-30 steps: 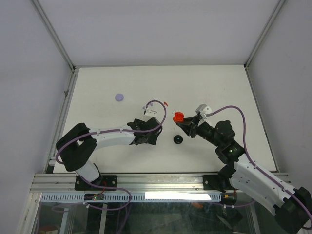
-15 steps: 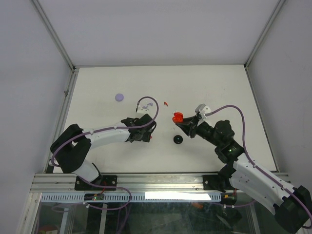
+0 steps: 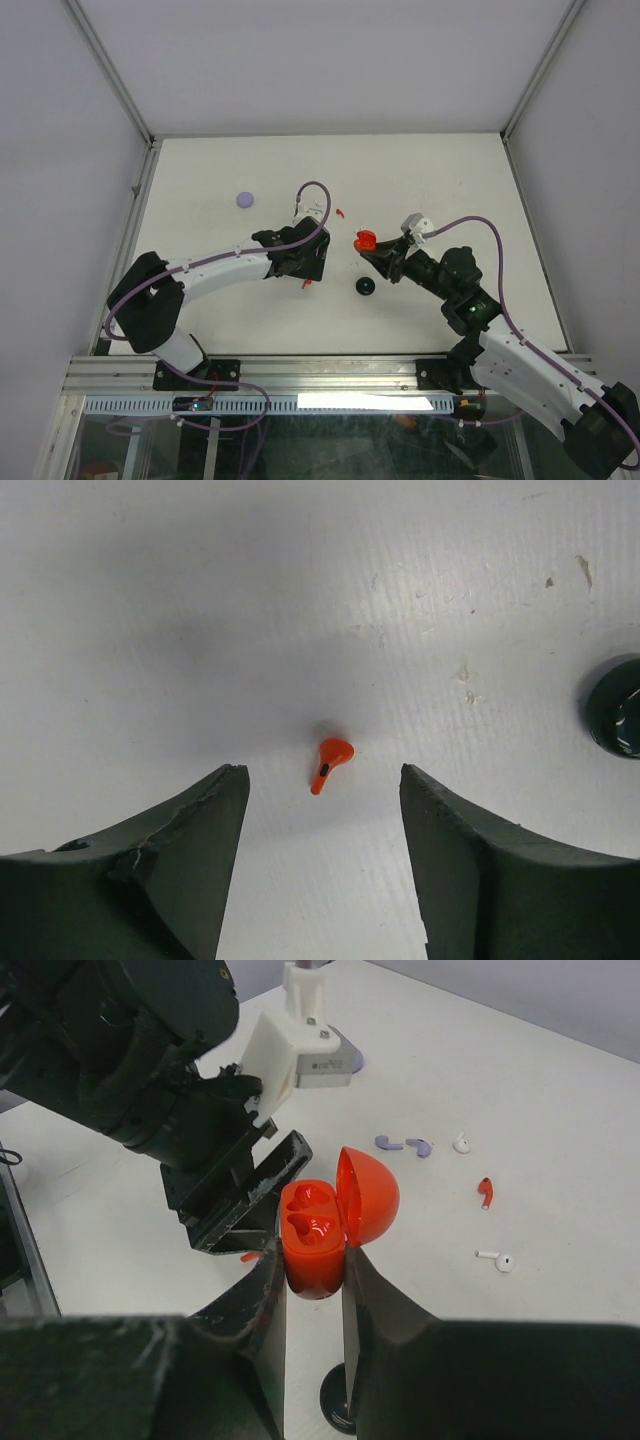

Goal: Insert the wireless bluetooth earbuds into the charging case
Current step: Pick up the earbud from the center of the board.

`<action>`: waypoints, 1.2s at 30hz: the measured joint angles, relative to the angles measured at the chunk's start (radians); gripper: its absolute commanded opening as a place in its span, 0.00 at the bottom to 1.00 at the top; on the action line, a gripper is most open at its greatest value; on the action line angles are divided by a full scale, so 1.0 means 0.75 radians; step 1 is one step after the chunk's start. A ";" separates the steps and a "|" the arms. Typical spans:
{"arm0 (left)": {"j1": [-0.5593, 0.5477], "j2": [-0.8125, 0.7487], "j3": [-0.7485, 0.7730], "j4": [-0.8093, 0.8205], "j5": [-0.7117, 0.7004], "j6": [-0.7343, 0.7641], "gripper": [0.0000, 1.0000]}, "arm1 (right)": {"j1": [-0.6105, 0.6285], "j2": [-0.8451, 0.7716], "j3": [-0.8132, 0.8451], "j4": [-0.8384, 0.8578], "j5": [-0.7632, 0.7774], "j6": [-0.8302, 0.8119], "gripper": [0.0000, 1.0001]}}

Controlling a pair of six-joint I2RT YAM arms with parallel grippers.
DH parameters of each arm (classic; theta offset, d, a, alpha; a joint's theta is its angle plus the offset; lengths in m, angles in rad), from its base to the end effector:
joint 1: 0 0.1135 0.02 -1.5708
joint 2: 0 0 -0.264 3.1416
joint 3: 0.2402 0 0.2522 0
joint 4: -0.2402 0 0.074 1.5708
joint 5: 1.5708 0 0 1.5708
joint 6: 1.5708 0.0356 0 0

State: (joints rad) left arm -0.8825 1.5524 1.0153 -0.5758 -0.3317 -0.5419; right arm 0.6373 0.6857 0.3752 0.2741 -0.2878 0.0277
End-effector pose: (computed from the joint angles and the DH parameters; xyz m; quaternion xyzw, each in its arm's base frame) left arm 0.2020 -0.2273 0.2071 0.1259 0.9530 -0.0246 0.2745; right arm 0.1349 0.1124 0.2590 -0.3087 0.6497 0.3218 0.6156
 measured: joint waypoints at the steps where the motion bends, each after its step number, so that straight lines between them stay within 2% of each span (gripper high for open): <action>1: 0.000 0.022 0.011 -0.001 0.011 0.010 0.61 | 0.000 -0.001 0.000 -0.001 -0.001 0.001 0.00; 15: 0.001 0.216 0.131 -0.077 0.107 0.153 0.40 | 0.000 -0.009 0.000 -0.005 -0.001 0.001 0.00; 36: 0.036 0.347 0.208 -0.148 0.210 0.224 0.29 | 0.000 -0.013 0.000 -0.024 -0.001 0.001 0.00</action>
State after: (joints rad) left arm -0.8555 1.8130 1.1709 -0.6865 -0.1741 -0.3737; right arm 0.6373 0.6758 0.3752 0.2562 -0.2886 0.0284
